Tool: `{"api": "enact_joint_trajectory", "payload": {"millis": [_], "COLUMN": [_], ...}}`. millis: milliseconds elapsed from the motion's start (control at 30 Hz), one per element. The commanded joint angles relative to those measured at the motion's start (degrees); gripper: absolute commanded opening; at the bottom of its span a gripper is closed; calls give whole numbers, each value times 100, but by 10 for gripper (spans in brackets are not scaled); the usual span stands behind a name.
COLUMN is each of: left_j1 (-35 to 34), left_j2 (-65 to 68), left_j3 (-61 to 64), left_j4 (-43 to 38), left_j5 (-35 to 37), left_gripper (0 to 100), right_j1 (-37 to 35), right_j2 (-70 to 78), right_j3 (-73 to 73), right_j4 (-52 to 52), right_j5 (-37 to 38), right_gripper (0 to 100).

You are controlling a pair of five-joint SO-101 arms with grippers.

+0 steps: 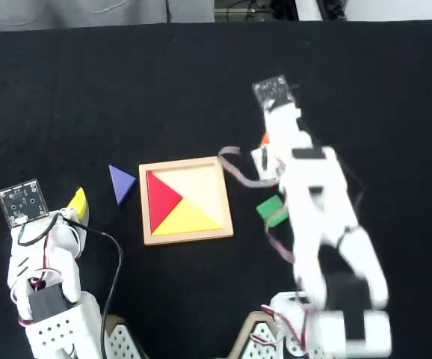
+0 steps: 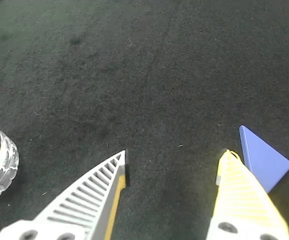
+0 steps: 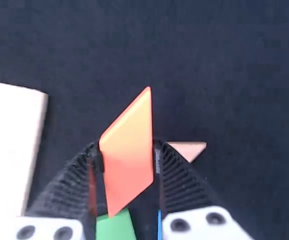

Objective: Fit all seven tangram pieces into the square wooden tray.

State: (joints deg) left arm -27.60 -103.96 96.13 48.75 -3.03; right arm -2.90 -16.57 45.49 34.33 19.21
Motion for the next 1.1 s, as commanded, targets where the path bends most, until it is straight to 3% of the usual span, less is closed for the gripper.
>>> {"api": "enact_joint_trajectory", "payload": {"millis": [0,167,400,633,900,1067], "left_j1": [66,75,75,75,75,75], "left_j2": [-53,-53,-53,-53,-53,-53], "left_j3": [22,31,31,31,31,31], "left_j4": [-97,-97,-88,-79,-70,-70], "left_j5": [9,9,9,9,9,9], "left_gripper": [288,288,288,288,288,288], "right_j1": [-316,-501,-475,-466,-642,-914], "right_j2": [-1525,-1815,-646,831,2976,3029], "right_j3": [1473,2571,1991,1921,1886,2457], "right_j4": [-1530,-3543,-3895,-5820,-9152,-9741], "right_j5": [123,53,-229,-149,1547,2013], "right_gripper": [11,11,13,13,10,10]}}
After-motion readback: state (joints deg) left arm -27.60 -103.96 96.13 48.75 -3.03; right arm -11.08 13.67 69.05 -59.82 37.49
